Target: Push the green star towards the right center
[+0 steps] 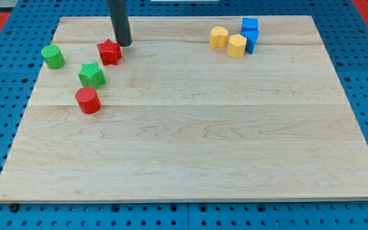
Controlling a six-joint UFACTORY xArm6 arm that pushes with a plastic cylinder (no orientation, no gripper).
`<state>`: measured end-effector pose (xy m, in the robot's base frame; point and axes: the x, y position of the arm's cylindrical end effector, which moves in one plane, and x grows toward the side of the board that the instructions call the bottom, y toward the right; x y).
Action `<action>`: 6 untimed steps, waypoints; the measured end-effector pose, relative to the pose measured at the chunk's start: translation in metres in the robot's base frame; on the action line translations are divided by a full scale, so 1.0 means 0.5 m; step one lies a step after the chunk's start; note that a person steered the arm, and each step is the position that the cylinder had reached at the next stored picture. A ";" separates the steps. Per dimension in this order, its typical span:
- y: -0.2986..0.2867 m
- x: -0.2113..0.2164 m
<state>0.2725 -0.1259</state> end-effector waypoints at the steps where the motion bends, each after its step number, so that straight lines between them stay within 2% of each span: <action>1: -0.049 0.041; 2: -0.025 0.110; 3: -0.032 0.126; 4: -0.120 0.102; 5: -0.179 0.158; 6: -0.179 0.241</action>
<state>0.3928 -0.2156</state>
